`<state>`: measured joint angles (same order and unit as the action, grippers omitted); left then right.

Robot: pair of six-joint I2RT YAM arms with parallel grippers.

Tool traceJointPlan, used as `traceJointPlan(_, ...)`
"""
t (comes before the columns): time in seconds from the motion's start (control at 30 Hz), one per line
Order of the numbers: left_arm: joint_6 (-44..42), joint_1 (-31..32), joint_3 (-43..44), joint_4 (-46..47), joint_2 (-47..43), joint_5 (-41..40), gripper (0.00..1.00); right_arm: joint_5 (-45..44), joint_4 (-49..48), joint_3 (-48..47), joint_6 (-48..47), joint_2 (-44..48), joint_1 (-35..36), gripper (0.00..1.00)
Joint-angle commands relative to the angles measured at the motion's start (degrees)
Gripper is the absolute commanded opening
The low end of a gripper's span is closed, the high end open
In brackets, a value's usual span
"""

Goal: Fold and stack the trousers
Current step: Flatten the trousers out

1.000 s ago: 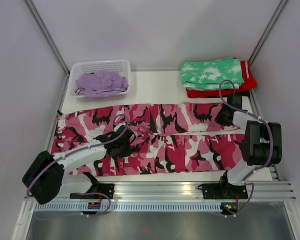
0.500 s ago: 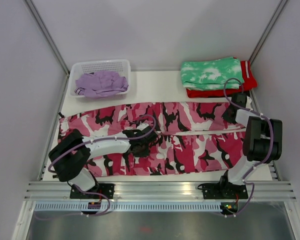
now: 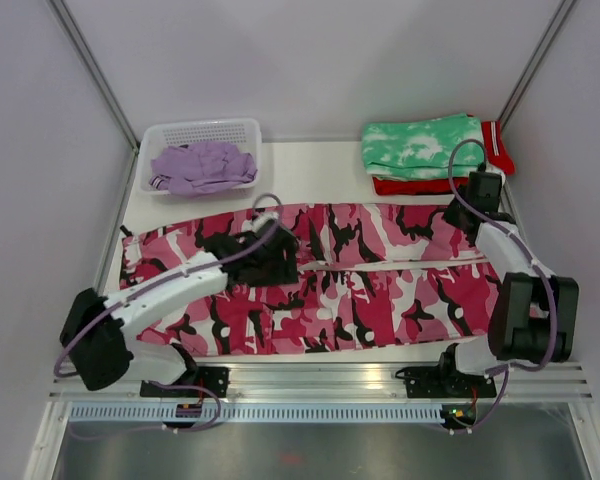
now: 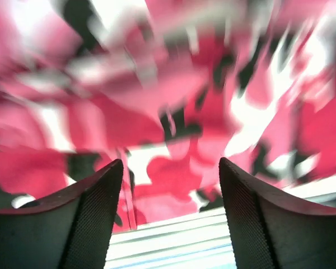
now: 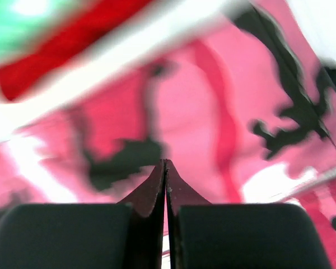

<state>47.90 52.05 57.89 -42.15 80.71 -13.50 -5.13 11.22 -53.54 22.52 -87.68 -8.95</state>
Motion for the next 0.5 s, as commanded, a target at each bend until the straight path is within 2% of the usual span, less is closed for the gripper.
traceJointPlan(0.0, -3.68, -13.43, 0.84, -2.33, -9.5, 0.91, 0.77, 4.95, -0.24, -3.85, -3.71, 9.44, 5.58, 0.04)
traceJointPlan(0.03, -4.04, -17.21, -0.05, -1.8, -10.99, 1.45, 0.77, 6.34, -0.32, -3.51, -3.98, 11.02, 7.0, 0.12)
traceJointPlan(0.07, -3.69, -24.47, -0.84, -1.71, -13.01, 0.41, 0.78, 8.79, -0.93, -2.98, -3.89, 13.82, 8.23, 0.14)
traceJointPlan(0.13, -2.47, -31.37, -2.95, -2.5, -14.08, -0.39, 0.78, 11.7, -1.99, -0.35, -1.44, 16.56, 11.75, 0.18)
traceJointPlan(0.17, -1.42, -37.92, -3.91, -2.41, -14.61, -0.22, 0.78, 14.24, -3.3, 0.97, -0.3, 19.01, 12.55, 0.2)
traceJointPlan(0.23, -0.7, -44.72, -6.98, -1.62, -14.79, 2.23, 0.78, 15.41, -3.75, 4.66, 2.16, 21.22, 14.57, 0.29)
traceJointPlan(0.27, -0.7, -51.2, -7.96, -1.18, -14.7, 3.12, 0.78, 15.23, -2.97, 5.89, 2.87, 23.23, 15.18, 0.3)
traceJointPlan(0.37, 0.0, -62.81, -11.82, 0.57, -13.56, 4.71, 0.78, 14.79, -1.04, 12.03, 4.54, 26.75, 16.33, 0.41)
traceJointPlan(0.47, 1.31, -68.12, -13.94, 2.86, -10.06, 3.39, 0.74, 11.81, 2.73, 14.95, 4.9, 28.87, 16.42, 0.48)
